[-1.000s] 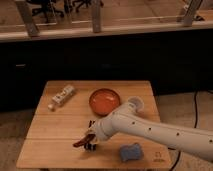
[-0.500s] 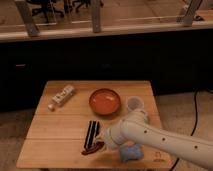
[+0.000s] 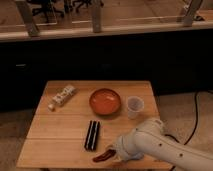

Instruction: Place the pepper on the white sponge

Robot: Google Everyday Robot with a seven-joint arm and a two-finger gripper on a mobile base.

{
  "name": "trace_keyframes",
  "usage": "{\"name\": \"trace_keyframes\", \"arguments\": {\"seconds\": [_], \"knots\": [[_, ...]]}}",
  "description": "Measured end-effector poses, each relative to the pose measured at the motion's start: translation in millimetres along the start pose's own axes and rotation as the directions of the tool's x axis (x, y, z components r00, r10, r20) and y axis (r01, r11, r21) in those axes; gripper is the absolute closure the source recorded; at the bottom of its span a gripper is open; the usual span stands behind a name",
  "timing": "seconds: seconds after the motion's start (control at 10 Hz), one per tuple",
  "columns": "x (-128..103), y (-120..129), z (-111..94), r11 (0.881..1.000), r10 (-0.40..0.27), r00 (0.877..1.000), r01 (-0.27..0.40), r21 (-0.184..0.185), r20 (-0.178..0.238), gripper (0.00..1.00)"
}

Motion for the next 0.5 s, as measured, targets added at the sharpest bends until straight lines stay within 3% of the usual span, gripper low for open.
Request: {"name": "trace_keyframes", "arguments": {"seconds": [0.5], "knots": [[36.1,29.8,-15.1,0.994,0.113,0.993,-0.112,0.010,-0.044,1.00]]}}
